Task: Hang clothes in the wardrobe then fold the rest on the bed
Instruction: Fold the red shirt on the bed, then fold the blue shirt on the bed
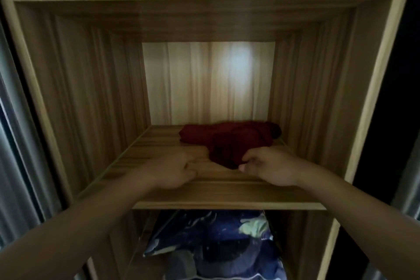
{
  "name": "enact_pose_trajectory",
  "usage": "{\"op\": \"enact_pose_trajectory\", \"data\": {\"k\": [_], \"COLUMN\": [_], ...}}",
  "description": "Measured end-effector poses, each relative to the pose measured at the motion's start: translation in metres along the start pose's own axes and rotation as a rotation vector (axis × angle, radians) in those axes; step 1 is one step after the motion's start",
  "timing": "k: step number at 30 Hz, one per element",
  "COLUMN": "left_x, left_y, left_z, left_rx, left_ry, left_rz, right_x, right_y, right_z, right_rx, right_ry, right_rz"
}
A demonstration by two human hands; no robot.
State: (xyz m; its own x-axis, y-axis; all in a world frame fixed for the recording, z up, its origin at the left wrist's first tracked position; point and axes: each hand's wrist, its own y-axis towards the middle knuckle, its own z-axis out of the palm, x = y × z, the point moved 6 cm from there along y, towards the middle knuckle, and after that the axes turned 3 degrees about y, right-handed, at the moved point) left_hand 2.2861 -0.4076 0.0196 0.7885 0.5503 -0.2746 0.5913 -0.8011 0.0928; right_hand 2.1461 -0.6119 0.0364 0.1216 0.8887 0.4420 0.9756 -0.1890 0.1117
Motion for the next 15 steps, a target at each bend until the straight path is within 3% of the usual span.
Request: {"op": "enact_pose_trajectory", "data": {"k": [6,10,15], "left_x": [-0.054,-0.083,-0.101], "left_y": [-0.055,-0.068,-0.073], "left_z": [0.028,0.044,0.075], "left_rx": [0.057,0.093,0.154], "left_ry": [-0.037,-0.030,0.058], "left_rz": [0.113,0.173,0.241], "right_x": [0.012,0.006,-0.014], "right_y": [-0.075,-0.117,-0.166], "right_z": [0.014,0.016,0.035], "right_rx": [0.039,-0.035,0.076], "right_ry": [0.075,0.072,-0.022], "right_rz": [0.010,0.059,0.211]}}
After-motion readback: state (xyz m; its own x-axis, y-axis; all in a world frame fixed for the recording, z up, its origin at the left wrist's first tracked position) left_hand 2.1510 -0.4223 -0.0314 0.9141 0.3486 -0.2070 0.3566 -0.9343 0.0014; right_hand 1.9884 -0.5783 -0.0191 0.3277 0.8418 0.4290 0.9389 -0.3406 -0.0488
